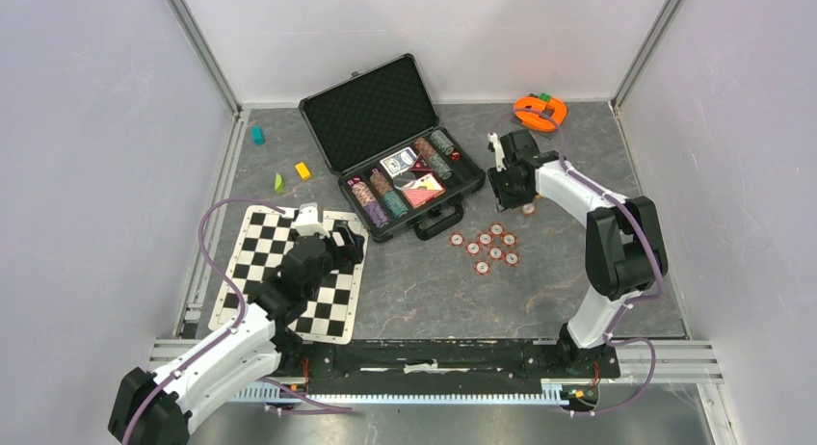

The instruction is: Pack up texas hold em set

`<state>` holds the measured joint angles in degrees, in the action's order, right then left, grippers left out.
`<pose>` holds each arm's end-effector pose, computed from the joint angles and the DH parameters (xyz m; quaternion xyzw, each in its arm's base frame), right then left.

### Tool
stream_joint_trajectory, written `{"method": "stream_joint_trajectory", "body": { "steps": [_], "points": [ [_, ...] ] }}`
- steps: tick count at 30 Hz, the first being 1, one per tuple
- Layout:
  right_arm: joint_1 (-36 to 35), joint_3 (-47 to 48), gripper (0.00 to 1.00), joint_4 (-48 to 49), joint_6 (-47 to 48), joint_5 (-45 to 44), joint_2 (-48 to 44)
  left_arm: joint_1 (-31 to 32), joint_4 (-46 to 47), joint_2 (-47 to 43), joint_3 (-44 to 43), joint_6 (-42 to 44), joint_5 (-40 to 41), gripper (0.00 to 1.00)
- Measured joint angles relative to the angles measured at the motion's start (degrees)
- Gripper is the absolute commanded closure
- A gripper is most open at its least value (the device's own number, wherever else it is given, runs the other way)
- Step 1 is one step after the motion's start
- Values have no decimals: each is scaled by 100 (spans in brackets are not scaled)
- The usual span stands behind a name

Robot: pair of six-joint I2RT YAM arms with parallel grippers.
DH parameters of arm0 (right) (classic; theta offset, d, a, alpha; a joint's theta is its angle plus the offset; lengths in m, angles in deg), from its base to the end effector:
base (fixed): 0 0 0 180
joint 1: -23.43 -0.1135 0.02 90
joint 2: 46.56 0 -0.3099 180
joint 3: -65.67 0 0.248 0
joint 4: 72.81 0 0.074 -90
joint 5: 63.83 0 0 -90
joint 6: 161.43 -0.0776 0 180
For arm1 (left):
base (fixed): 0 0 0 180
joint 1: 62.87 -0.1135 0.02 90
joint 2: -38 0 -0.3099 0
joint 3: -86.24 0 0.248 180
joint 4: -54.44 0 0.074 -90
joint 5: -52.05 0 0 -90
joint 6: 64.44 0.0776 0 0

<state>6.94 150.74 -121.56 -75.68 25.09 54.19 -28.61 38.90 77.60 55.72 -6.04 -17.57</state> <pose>0.3667 0.1070 0.2142 -0.1019 0.9698 0.0308 0.2193 0.1470 -0.0675 0.2108 -0.0763 0.8303 -0.1640 0.5271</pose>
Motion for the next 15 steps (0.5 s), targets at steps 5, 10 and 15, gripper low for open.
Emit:
{"method": "stream_joint_trajectory", "body": {
  "steps": [5,10,15],
  "points": [
    [-216,-422,58,127,-2,22,-50,0,0,0,0,0,2,9],
    [-323,-756,48,146,-2,55,-52,0,0,0,0,0,2,9],
    [-267,-758,18,179,-9,-151,-293,0,0,0,0,0,2,9]
  ]
}}
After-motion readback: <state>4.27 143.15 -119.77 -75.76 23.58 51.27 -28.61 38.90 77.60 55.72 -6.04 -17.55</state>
